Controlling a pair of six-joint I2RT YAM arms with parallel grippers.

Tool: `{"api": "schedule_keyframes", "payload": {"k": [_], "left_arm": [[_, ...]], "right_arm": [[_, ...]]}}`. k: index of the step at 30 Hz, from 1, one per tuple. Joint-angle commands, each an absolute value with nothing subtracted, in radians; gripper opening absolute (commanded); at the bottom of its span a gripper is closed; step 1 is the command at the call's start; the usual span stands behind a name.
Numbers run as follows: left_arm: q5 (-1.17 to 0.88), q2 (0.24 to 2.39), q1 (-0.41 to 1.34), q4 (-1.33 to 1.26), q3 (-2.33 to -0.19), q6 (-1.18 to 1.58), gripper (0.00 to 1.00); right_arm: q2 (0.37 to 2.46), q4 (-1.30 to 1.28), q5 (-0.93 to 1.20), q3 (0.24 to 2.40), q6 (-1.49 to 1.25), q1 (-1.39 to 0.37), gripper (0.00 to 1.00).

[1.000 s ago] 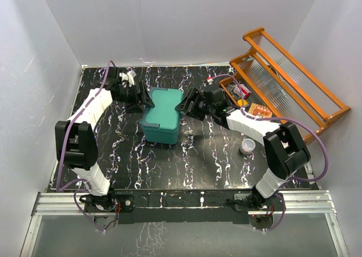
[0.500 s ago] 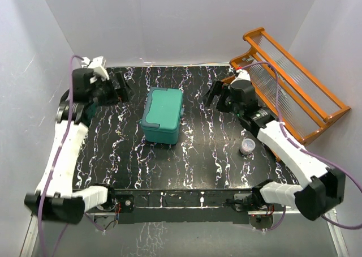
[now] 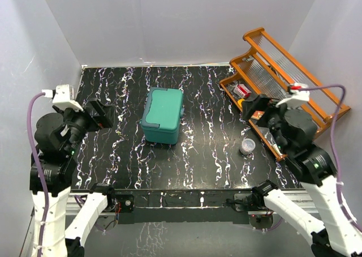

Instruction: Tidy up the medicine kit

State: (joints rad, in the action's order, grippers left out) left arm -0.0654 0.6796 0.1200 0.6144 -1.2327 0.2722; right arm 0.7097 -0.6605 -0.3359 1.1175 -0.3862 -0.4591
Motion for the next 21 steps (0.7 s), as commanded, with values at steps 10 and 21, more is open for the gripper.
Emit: {"api": "schedule_keyframes", "payload": {"k": [10,21], "left_arm": [[0.007,0.569,0.119,0.731,-1.353,0.273,0.99],[0.023,0.511,0.118,0.73,-1.333,0.273,0.99]], "right_arm": [[0.492,-0.657,-0.414,1.18,-0.34,-0.461,0.98],[0.433,-0.641,-0.383,1.167,-0.341,-0.462,0.98]]}}
